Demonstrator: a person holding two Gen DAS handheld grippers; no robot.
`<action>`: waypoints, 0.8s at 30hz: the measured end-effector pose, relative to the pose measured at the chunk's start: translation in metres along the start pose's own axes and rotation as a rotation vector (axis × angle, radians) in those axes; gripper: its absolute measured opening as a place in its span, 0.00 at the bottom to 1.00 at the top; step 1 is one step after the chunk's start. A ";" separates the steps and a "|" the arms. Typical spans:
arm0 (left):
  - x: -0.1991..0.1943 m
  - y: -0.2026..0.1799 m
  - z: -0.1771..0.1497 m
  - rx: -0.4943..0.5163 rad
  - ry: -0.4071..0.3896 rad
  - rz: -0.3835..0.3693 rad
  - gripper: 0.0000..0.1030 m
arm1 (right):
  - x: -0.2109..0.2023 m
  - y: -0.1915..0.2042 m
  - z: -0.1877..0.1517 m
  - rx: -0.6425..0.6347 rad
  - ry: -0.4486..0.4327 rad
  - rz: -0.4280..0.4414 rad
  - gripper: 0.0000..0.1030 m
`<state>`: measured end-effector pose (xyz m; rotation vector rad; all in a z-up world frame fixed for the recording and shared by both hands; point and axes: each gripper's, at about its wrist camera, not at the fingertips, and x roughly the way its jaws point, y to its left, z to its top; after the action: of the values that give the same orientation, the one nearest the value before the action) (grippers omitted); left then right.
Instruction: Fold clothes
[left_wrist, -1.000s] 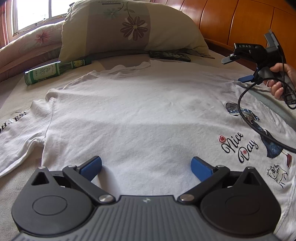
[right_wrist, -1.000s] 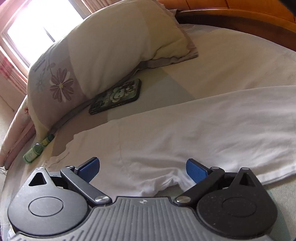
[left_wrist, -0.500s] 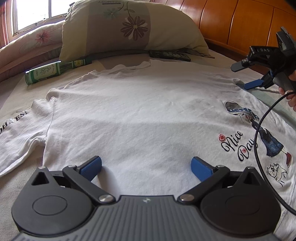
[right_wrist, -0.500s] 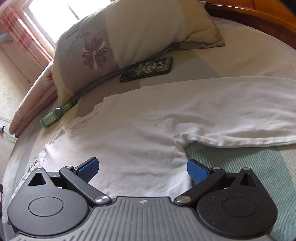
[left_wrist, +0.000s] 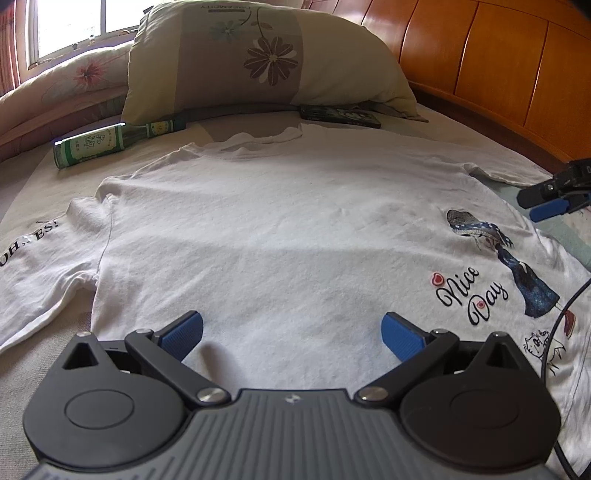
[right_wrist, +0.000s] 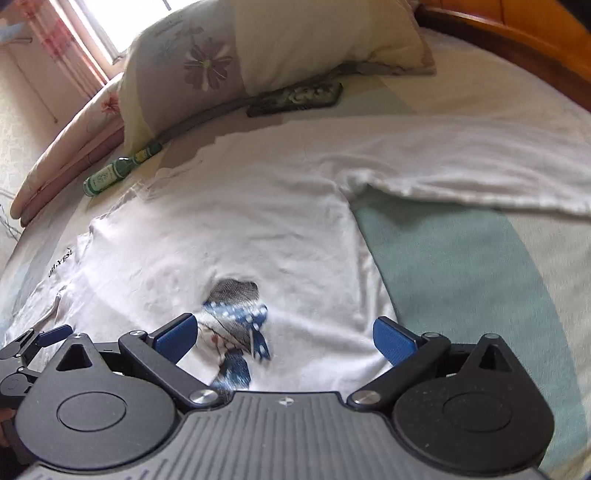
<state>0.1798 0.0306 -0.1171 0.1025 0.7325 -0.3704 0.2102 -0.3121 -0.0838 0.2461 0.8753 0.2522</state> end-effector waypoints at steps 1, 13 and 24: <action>-0.002 0.001 0.001 -0.004 -0.011 0.004 0.99 | 0.007 0.009 0.007 -0.051 -0.017 -0.005 1.00; -0.001 0.023 0.004 -0.045 0.007 0.076 0.99 | 0.062 0.095 -0.030 -0.364 0.036 -0.132 1.00; -0.006 0.022 -0.001 -0.033 -0.002 0.069 0.99 | 0.040 0.049 0.054 -0.152 -0.043 -0.086 1.00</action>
<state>0.1834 0.0530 -0.1145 0.0959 0.7307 -0.2920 0.2712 -0.2592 -0.0635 0.0722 0.8176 0.2315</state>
